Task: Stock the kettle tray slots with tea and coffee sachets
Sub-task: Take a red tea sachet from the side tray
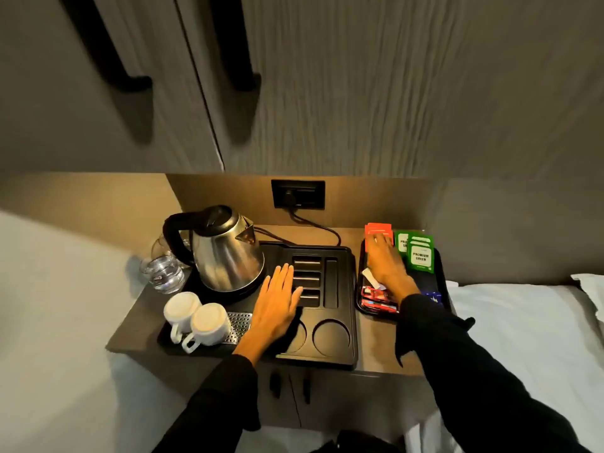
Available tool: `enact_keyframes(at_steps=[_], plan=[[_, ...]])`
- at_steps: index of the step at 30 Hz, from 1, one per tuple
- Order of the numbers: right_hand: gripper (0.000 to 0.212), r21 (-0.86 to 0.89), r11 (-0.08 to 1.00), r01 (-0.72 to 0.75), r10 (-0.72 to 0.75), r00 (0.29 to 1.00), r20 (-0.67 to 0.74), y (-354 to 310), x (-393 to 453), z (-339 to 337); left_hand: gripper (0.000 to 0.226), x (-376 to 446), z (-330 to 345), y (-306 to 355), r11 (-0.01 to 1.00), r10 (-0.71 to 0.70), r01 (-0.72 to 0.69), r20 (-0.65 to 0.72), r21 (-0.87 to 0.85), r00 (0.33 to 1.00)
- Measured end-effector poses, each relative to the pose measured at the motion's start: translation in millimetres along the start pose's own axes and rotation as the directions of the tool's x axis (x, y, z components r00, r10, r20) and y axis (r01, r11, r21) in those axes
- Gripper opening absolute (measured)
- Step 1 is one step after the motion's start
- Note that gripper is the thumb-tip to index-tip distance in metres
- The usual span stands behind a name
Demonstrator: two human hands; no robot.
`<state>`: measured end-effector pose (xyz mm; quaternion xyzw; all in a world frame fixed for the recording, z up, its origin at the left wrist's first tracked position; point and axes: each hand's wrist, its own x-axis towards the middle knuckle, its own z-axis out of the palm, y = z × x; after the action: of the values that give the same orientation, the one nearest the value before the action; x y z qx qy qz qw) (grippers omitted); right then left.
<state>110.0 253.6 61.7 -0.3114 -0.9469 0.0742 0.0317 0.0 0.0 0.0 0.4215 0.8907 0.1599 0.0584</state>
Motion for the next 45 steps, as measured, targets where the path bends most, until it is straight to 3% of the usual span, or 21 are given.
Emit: enact_keyframes(at_steps=[3, 7, 15, 20, 27, 32, 35, 38, 40, 42, 45], plan=[[0.068, -0.098, 0.995, -0.01, 0.007, 0.999, -0.031, 10, 19, -1, 0.061, 5, 6, -9, 0.999, -0.032, 0.032, 0.004, 0.019, 0.999], [0.086, -0.218, 0.975, -0.041, 0.057, 0.996, 0.068, 22, 28, 4, 0.06, 4, 16, -17, 0.991, 0.003, -0.002, -0.002, 0.131, 1.0], [0.074, -0.357, 0.933, -0.052, 0.081, 0.995, 0.066, 32, 42, -6, 0.059, 9, 16, -26, 0.982, 0.052, -0.056, 0.026, 0.179, 0.998], [0.081, -0.292, 0.955, -0.044, 0.082, 0.99, 0.118, 32, 47, -10, 0.058, 7, 11, -31, 0.982, 0.083, -0.084, 0.016, 0.167, 0.996], [0.07, -0.303, 0.949, -0.088, 0.101, 0.994, 0.028, 31, 40, -12, 0.058, 7, 11, -31, 0.984, 0.092, -0.091, 0.002, 0.151, 0.996], [0.06, -0.19, 0.978, -0.08, 0.092, 0.994, 0.054, 30, 43, -27, 0.058, 7, 11, -30, 0.985, 0.088, -0.087, 0.001, 0.152, 0.996], [0.045, 0.115, 0.981, -0.154, 0.155, 0.988, 0.009, 21, 46, -40, 0.058, 6, 10, -30, 0.985, 0.089, -0.087, -0.003, 0.147, 0.996], [0.056, 0.437, 0.854, -0.281, 0.269, 0.959, 0.089, -3, 43, -39, 0.058, 6, 11, -29, 0.985, 0.086, -0.085, 0.002, 0.152, 0.996], [0.072, 0.545, 0.72, -0.429, 0.33, 0.903, 0.274, -25, 36, -24, 0.057, 6, 9, -30, 0.986, 0.079, -0.079, 0.004, 0.147, 0.997], [0.08, 0.565, 0.608, -0.558, 0.373, 0.829, 0.418, -48, 26, -5, 0.057, 6, 8, -30, 0.988, 0.072, -0.073, 0.008, 0.134, 0.997], [0.074, 0.45, 0.746, -0.492, 0.371, 0.867, 0.333, -71, 12, 20, 0.057, 5, 6, -28, 0.989, 0.067, -0.067, 0.008, 0.134, 0.998]])
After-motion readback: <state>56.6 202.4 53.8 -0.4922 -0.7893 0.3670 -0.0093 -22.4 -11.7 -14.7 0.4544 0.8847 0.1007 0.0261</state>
